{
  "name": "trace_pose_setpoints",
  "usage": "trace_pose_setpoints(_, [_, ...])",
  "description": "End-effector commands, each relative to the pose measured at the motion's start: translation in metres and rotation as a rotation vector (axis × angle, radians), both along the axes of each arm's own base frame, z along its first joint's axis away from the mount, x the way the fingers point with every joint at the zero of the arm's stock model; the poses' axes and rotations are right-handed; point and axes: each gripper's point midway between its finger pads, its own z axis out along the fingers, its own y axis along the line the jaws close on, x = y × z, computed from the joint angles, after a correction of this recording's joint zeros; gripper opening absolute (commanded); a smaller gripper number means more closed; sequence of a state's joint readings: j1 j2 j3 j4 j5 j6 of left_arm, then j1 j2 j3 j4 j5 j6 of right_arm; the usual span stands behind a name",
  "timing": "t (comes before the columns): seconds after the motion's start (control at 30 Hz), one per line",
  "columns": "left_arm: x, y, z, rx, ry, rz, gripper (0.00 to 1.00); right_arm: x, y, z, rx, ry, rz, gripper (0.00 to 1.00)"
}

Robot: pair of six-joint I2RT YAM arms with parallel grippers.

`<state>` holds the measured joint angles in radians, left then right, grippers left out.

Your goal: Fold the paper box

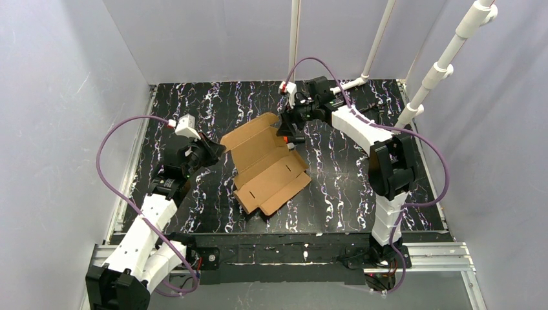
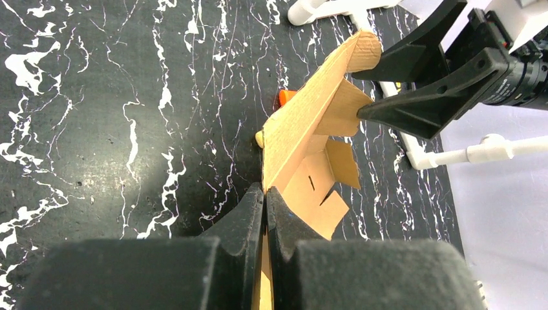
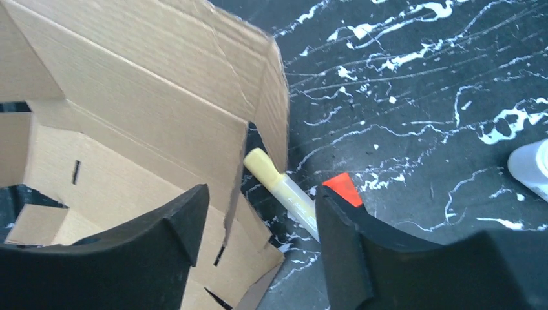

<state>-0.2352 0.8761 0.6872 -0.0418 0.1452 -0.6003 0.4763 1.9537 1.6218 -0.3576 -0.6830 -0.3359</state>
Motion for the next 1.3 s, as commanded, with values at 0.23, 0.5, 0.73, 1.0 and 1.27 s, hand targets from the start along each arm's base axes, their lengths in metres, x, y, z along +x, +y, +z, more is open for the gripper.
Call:
trace_pose_setpoints(0.23, [-0.009, -0.003, 0.018, 0.027, -0.062, -0.040, 0.00, -0.009, 0.021, 0.015, 0.135, -0.015, 0.075, 0.22])
trace_pose_setpoints(0.5, [-0.045, -0.024, 0.043, 0.078, -0.071, -0.282, 0.50, -0.025, 0.012, 0.022, 0.119, -0.072, 0.149, 0.01])
trace_pose_setpoints(0.73, [-0.080, -0.019, 0.096, 0.255, -0.049, -0.480, 0.98, -0.063, -0.003, 0.024, 0.097, -0.131, 0.310, 0.01])
trace_pose_setpoints(1.0, [-0.080, -0.068, 0.101, 0.122, -0.039, -0.859, 0.98, -0.078, -0.009, 0.031, 0.102, -0.171, 0.371, 0.01])
trace_pose_setpoints(1.27, [-0.042, -0.078, 0.050, 0.306, -0.088, -0.907, 0.98, -0.083, -0.008, 0.028, 0.113, -0.153, 0.398, 0.01])
